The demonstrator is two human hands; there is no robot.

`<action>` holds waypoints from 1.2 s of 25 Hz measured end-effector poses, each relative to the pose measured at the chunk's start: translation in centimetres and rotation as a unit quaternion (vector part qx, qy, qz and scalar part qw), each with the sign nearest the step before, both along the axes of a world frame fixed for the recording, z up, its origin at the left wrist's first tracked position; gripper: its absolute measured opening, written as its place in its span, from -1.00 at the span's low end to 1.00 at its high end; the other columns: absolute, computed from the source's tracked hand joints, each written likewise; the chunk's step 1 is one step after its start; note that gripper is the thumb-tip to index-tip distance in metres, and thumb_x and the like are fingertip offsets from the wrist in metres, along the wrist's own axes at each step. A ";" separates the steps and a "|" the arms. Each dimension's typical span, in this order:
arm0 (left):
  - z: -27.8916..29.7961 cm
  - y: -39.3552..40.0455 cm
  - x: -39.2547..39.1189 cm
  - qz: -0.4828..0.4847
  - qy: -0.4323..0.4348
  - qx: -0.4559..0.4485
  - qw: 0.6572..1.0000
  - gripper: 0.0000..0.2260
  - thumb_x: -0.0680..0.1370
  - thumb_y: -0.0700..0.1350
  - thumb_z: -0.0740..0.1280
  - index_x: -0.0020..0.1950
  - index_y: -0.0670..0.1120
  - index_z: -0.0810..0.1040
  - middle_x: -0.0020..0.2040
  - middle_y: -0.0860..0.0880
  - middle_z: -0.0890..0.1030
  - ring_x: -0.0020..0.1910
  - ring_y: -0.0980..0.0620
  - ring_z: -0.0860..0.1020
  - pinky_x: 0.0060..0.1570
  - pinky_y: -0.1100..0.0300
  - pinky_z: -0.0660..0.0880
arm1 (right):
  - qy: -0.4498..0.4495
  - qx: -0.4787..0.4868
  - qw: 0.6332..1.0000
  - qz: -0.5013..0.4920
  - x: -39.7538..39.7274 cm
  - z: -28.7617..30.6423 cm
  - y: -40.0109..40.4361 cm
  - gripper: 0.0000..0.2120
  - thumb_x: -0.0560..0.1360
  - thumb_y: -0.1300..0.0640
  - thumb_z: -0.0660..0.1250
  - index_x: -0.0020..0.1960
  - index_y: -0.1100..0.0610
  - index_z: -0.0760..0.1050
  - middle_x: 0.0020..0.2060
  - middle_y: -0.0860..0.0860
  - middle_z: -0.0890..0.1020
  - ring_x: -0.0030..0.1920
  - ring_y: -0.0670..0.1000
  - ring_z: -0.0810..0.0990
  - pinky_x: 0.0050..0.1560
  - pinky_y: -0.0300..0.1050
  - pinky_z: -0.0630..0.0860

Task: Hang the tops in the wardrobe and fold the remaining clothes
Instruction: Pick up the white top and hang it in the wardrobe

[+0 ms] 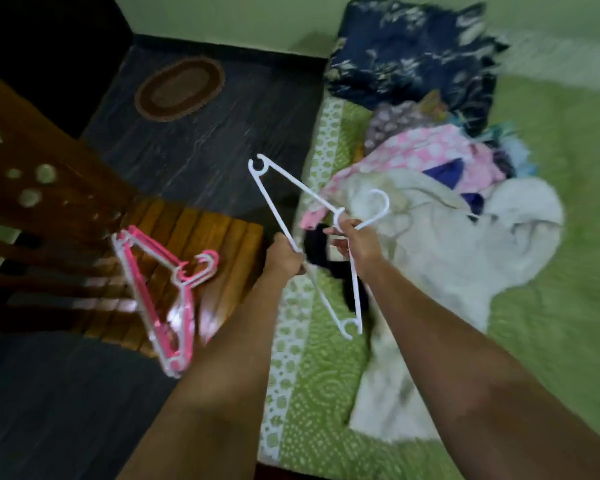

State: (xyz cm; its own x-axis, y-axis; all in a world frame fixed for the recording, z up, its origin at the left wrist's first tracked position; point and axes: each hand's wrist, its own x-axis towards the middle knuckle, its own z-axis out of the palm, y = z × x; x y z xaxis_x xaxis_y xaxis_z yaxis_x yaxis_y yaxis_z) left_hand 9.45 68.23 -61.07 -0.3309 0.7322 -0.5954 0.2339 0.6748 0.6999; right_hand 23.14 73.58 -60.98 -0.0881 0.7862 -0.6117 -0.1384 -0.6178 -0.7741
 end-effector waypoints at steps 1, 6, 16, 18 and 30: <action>0.2 1.2 3.9 -0.026 0.008 0.006 1.000 -0.72 0.44 -0.30 0.40 -0.21 -0.08 0.30 -0.24 -0.13 0.53 -0.22 -0.14 0.60 -0.24 -0.07 0.61 | -0.022 0.009 1.000 -0.015 4.4 0.9 0.5 -0.81 0.58 0.09 0.27 -0.19 0.13 0.42 -0.41 0.03 0.63 -0.56 -0.16 0.48 -0.54 -0.35 0.30; 0.3 5.5 21.3 -0.209 0.056 0.062 0.974 -0.73 0.50 -0.12 0.40 0.05 -0.13 0.35 0.09 -0.18 0.52 -0.03 -0.17 0.56 -0.07 0.01 0.55 | -0.102 0.028 0.991 -0.085 24.3 1.6 2.6 -0.70 0.60 0.07 0.24 -0.30 0.12 0.37 -0.54 -0.04 0.47 -0.56 -0.11 0.28 -0.53 -0.30 0.22; -0.1 9.7 27.2 -0.539 0.511 -0.028 0.669 -0.59 0.66 0.07 0.01 0.46 -0.03 0.29 0.42 -0.09 0.26 0.37 -0.12 0.24 0.21 -0.02 0.31 | -0.116 0.022 0.989 -0.090 38.2 -2.7 1.6 -0.70 0.61 0.10 0.21 -0.29 0.14 0.38 -0.58 -0.08 0.48 -0.56 -0.13 0.27 -0.53 -0.29 0.21; 0.9 10.1 27.1 -0.445 0.544 -0.039 0.710 -0.67 0.67 -0.03 0.06 0.34 -0.13 0.44 0.32 -0.13 0.43 0.29 -0.11 0.36 0.16 0.04 0.36 | -0.116 0.032 0.991 -0.058 38.6 -2.6 1.0 -0.69 0.62 0.13 0.21 -0.30 0.14 0.37 -0.59 -0.07 0.46 -0.57 -0.14 0.26 -0.53 -0.31 0.20; 9.2 6.8 32.1 -0.413 0.427 -0.028 0.804 -0.49 0.57 -0.30 0.19 0.50 -0.22 0.13 0.50 -0.13 0.16 0.22 -0.17 0.46 -0.01 0.06 0.42 | -0.238 0.147 0.944 0.176 35.8 3.9 2.7 -0.62 0.60 0.08 0.22 -0.38 0.14 0.40 -0.53 -0.05 0.49 -0.42 -0.07 0.44 -0.26 -0.13 0.33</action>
